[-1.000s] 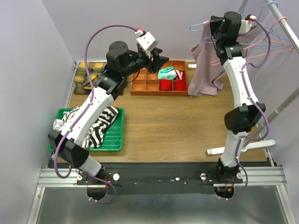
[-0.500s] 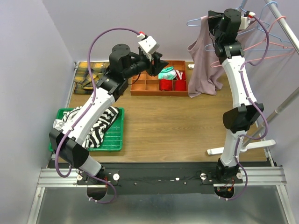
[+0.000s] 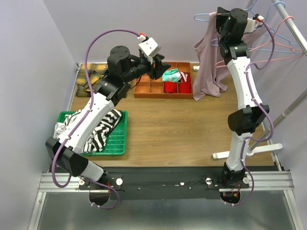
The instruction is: Place the tank top on the hanger
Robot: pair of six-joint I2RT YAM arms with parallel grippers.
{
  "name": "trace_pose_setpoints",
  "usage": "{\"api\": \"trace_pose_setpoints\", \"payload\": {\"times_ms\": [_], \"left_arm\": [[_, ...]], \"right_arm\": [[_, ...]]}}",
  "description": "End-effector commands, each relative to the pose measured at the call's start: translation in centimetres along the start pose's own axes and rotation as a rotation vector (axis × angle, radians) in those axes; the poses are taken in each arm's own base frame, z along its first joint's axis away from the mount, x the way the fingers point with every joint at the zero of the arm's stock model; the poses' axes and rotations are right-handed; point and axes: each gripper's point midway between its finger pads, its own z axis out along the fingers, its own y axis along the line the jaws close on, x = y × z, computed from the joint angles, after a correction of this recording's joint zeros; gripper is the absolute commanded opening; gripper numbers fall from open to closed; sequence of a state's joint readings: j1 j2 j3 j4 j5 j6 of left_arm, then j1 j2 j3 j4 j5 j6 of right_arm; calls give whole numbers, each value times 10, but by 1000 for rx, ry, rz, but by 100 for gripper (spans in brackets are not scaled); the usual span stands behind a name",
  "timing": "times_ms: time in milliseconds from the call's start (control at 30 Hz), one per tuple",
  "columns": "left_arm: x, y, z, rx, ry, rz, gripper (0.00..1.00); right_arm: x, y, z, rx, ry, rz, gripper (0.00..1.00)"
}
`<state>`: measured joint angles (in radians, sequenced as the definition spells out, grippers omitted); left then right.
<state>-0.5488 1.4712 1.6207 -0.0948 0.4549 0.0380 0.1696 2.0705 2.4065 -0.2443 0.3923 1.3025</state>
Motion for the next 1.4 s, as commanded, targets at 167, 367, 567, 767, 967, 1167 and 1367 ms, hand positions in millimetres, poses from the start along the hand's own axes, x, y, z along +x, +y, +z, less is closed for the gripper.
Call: {"api": "trace_pose_setpoints", "payload": {"times_ms": [167,367,567,767,967,1167,1367], "left_arm": [[5,0,-6,-6,20,7,56],[10,1,-3,-3,28,-3,56],[12,1,-2,-1,30,-13,56],[15,1,-2,-4,35,-16,56],[17,1,-1,-4,36,-18,56],[19,2,-1,-8,42,-13,56],[20,1,1,-2,37,-25,56]], "right_arm": [[-38,49,-1,-133,-152,110,1],[-42,35,7,-110,-139,126,1],[-39,20,16,-82,-123,138,1],[-32,10,22,-72,-90,147,1],[-22,-11,31,-32,-57,162,1],[-18,-18,34,-20,-46,148,1],[-19,-20,31,-7,-42,130,8]]}}
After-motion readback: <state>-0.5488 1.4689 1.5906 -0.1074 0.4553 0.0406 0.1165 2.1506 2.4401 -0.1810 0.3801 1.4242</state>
